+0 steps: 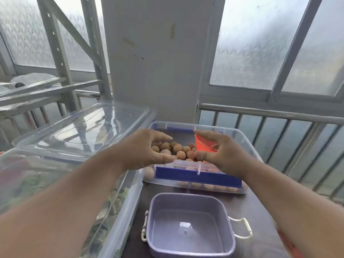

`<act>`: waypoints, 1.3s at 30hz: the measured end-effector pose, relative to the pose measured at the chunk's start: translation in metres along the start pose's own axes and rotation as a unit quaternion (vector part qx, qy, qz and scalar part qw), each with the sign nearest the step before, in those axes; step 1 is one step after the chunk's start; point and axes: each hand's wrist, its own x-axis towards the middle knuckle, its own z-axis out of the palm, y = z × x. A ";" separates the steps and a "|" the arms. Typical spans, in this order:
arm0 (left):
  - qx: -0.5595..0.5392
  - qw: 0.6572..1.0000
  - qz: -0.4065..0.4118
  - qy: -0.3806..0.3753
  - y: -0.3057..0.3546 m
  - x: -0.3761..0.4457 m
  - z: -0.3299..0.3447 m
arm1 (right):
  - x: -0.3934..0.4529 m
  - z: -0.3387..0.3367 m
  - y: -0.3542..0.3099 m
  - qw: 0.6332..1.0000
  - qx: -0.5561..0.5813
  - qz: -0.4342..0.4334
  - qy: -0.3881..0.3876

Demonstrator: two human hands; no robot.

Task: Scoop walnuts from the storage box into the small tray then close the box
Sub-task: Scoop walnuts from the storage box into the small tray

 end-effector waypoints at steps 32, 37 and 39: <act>0.048 0.997 -0.046 -0.025 -0.012 0.004 -0.002 | 0.026 -0.033 0.009 0.915 -0.362 0.170 -0.044; -0.009 1.000 -0.028 0.008 -0.013 0.003 -0.002 | 0.023 -0.032 0.000 0.944 -0.310 0.109 0.031; -0.021 0.999 -0.024 0.013 -0.011 0.002 -0.003 | 0.020 -0.028 -0.006 0.948 -0.300 0.099 0.033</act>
